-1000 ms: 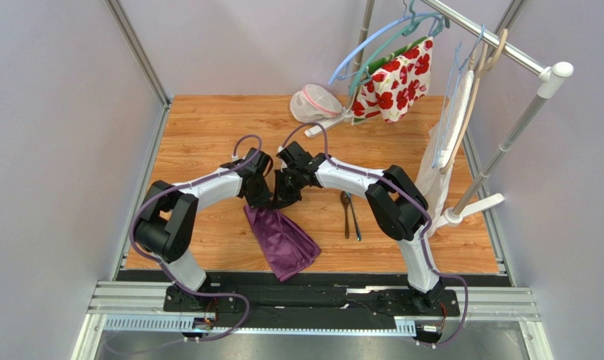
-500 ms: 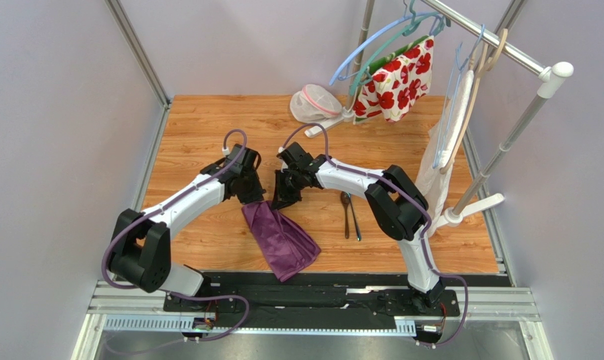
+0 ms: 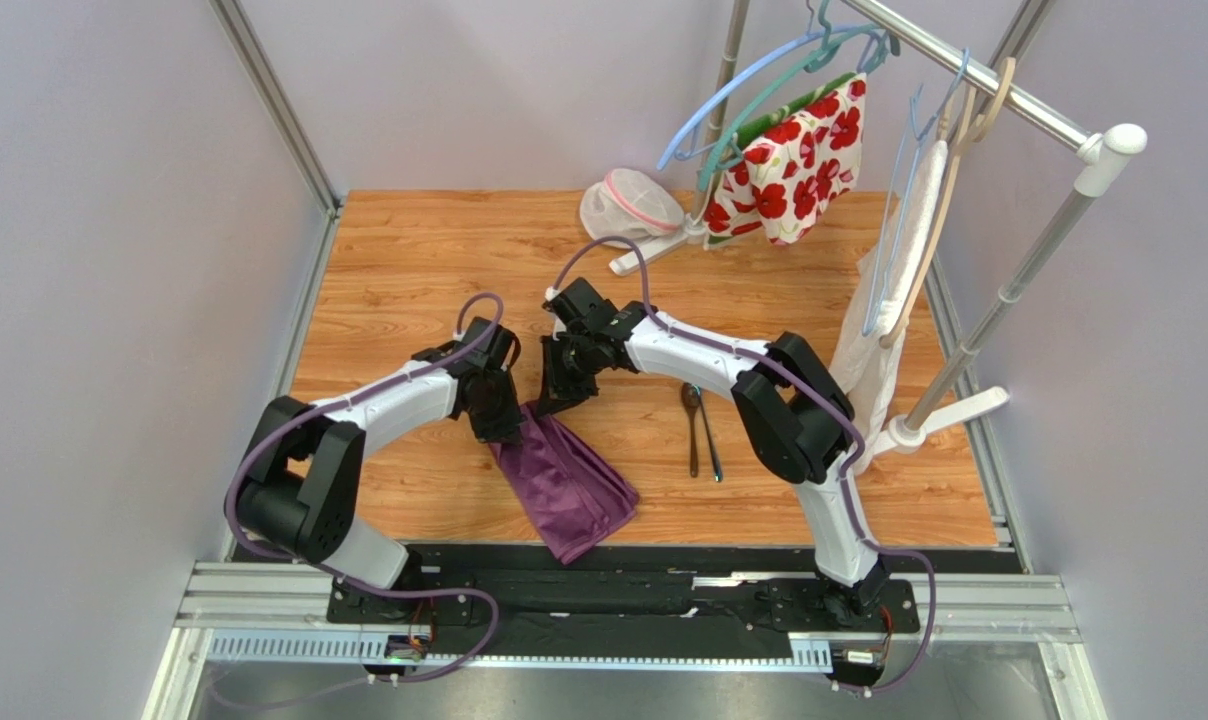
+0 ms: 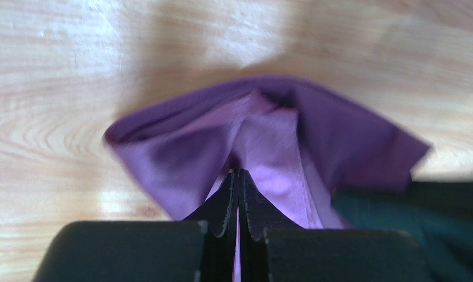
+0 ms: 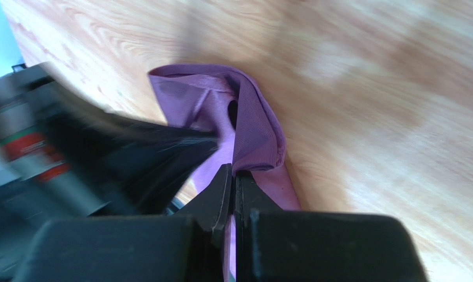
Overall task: Fold the napkin into a case and place the utensils inside
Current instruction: Stuff the top corner of the smaller-rectangle-folded napkin at the center of the board.
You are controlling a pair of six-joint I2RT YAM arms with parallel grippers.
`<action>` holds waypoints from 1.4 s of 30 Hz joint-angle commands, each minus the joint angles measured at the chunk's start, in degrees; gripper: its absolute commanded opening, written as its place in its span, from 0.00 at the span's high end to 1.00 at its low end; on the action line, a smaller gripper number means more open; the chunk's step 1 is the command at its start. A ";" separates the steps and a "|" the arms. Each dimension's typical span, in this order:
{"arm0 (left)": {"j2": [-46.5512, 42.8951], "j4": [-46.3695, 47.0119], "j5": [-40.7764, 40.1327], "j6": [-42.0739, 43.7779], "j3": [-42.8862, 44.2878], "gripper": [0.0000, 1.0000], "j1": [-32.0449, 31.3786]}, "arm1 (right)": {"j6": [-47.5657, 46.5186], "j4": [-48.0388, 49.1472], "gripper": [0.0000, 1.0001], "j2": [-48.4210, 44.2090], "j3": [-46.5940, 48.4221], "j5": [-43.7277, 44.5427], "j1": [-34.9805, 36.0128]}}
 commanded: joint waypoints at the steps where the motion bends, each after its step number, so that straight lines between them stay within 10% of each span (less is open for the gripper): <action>1: 2.15 6.07 -2.17 -0.77 -0.69 1.00 0.23 | -1.26 -1.36 0.98 1.22 3.73 1.02 2.21; 27: -17.35 -4.03 1.70 -0.50 -1.30 1.00 0.76 | -1.25 6.72 0.69 5.27 -1.28 -8.56 1.42; 42: -31.95 -3.77 10.84 -5.34 -5.44 1.00 16.84 | -11.00 -4.43 0.60 4.56 8.38 3.46 6.52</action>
